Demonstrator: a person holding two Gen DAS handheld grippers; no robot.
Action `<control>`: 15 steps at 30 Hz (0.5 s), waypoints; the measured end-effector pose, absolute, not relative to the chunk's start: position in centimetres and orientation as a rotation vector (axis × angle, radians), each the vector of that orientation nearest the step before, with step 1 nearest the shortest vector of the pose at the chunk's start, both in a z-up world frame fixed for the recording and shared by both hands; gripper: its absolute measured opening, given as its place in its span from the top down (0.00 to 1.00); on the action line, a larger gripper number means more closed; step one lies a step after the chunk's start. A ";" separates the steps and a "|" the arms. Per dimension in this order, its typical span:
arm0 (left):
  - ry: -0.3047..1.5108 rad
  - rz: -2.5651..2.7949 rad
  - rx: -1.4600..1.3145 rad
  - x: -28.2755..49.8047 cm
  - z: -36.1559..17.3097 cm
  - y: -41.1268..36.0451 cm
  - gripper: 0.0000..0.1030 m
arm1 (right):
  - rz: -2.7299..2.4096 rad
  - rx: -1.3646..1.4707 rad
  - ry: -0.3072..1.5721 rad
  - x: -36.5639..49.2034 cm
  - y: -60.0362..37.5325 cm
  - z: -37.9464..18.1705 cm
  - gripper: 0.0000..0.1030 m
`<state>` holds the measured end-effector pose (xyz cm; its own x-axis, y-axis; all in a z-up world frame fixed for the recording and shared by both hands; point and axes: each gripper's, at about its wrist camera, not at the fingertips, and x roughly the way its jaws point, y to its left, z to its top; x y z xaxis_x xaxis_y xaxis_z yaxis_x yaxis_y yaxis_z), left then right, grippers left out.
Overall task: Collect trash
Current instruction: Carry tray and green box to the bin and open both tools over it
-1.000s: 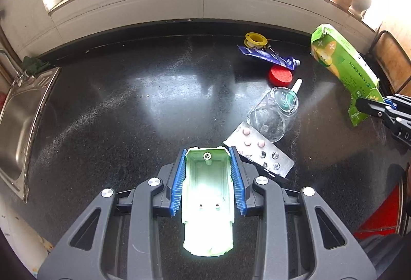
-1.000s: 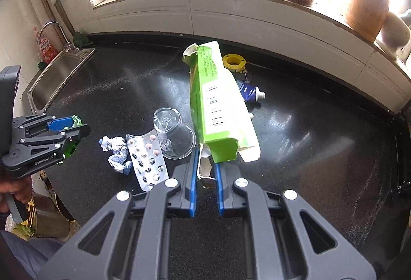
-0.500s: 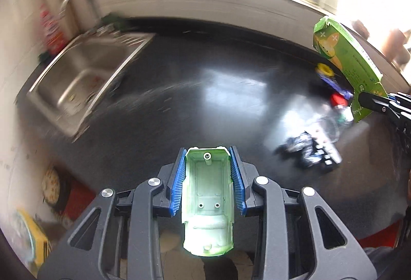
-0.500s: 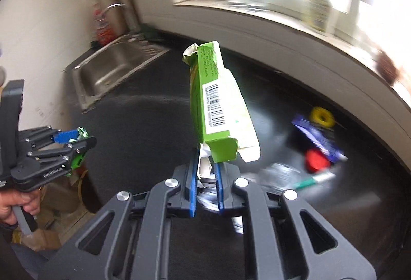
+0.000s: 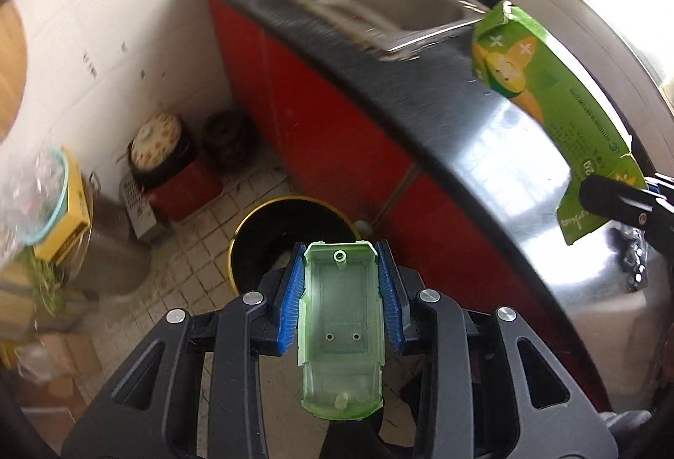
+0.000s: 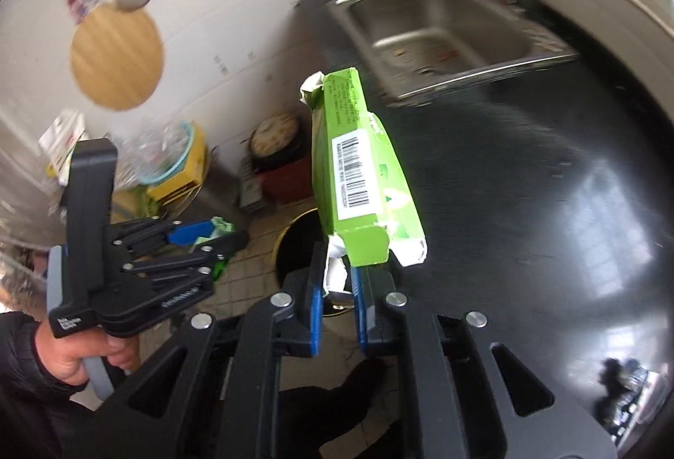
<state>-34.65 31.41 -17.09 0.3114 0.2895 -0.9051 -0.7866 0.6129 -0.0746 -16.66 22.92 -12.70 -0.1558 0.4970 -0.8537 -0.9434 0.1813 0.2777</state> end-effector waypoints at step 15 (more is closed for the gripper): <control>1.040 0.814 -0.769 -39.9 -24.6 36.7 0.68 | 1.400 -0.713 1.272 -25.2 32.7 -22.0 0.88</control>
